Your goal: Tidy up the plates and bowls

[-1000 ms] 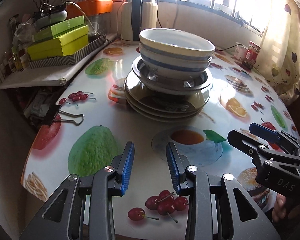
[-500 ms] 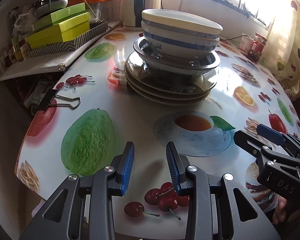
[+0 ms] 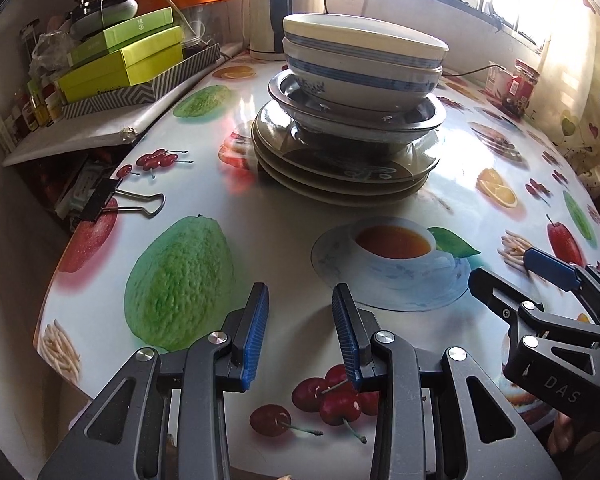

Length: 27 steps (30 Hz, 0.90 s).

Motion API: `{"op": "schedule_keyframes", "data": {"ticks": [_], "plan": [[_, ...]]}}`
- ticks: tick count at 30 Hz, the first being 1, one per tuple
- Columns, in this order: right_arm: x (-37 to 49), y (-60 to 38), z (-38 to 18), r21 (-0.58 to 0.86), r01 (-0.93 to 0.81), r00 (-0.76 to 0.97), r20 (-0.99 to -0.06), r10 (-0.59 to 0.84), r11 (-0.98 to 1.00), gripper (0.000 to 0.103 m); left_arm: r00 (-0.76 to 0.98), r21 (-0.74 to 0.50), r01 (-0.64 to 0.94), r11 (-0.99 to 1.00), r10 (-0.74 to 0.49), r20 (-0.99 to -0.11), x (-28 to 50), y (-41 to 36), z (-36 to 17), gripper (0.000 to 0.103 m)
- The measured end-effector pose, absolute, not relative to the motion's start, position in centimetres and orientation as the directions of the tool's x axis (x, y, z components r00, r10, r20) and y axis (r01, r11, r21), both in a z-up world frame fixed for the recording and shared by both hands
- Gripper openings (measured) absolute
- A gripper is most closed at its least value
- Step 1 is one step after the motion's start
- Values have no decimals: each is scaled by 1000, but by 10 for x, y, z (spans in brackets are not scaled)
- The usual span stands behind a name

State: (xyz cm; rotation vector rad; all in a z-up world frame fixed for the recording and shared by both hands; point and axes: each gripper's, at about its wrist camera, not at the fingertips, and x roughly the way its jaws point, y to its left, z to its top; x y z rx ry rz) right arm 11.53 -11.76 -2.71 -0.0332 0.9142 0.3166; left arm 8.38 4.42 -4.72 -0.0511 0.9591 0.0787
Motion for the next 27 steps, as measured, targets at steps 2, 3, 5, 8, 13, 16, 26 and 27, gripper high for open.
{"op": "schedule_keyframes", "data": {"ticks": [2,3,5,8,13,16,26,27], "plan": [[115,-117,-27,107,-284,566,-783,257,953,79,573,-5,-91,996,48,-818,83,44,-47,35],[115,-117,-27,111,-284,565,-783,260,952,80,574,-6,-92,996,48,-818,83,44,-48,35],[115,-117,-27,109,-282,565,-784,256,953,81,575,-8,-93,996,47,-817,83,45,-47,35],[114,-116,-27,104,-280,567,-784,252,954,82,576,-7,-93,996,48,-816,83,45,-47,35],[114,-115,-28,97,-282,571,-783,248,955,84,577,-7,-93,996,48,-815,83,45,-47,35],[113,-115,-28,96,-282,571,-783,247,955,84,577,-7,-92,996,48,-815,83,45,-47,35],[113,-114,-29,85,-280,575,-783,238,956,85,577,-7,-92,996,48,-815,83,44,-48,35],[113,-113,-29,85,-280,575,-783,238,956,85,577,-7,-93,996,48,-815,83,44,-48,35]]}}
